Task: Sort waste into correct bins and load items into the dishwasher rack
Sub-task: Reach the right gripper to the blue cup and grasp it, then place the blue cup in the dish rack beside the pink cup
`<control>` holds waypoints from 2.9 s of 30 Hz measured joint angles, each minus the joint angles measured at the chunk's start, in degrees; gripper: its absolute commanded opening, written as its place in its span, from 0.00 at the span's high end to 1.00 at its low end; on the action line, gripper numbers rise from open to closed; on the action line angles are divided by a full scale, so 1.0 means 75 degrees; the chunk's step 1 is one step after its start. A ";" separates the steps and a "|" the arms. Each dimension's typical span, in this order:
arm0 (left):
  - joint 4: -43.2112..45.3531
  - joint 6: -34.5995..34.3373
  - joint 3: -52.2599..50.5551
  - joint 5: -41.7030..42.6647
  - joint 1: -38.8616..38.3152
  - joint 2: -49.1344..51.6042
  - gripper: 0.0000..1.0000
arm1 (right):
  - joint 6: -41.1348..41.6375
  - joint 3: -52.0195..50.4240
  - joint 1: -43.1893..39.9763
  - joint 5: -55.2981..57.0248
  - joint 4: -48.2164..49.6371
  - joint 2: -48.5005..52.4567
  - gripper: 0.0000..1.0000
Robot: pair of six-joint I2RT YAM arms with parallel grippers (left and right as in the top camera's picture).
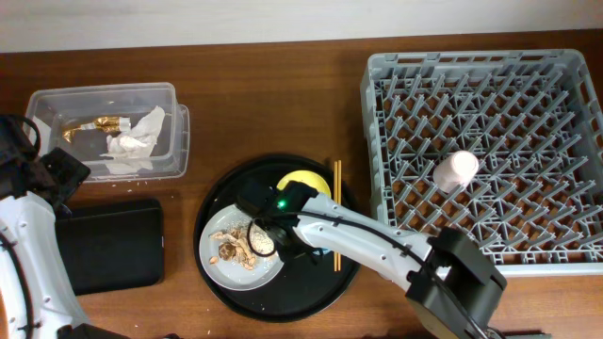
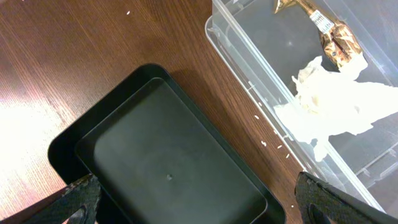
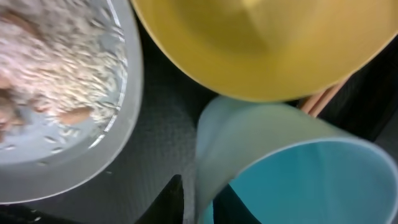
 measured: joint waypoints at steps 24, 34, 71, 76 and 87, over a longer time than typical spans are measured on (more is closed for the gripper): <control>0.0000 0.0000 0.0000 0.0000 0.0000 0.0000 0.01 | -0.4570 0.3421 -0.7557 -0.3570 -0.3719 -0.2655 0.96; 0.0000 0.0000 0.0000 -0.0003 0.0000 0.0000 0.01 | -0.9419 -0.1545 -1.0520 -0.9850 -0.3322 -0.1880 0.96; 0.0012 0.0000 0.0000 0.0003 0.0000 0.0000 0.01 | -0.6339 -0.2454 -1.0013 -0.6417 -0.0224 -0.4654 0.88; 0.0003 0.0000 0.0000 0.0000 0.0000 0.0000 0.01 | -0.5345 -0.2465 -0.9130 -0.5829 0.0822 -0.4546 0.93; 0.0003 0.0000 0.0000 0.0000 0.0000 0.0000 0.01 | -0.4197 -0.2468 -0.9087 -0.3899 0.0443 -0.3762 0.96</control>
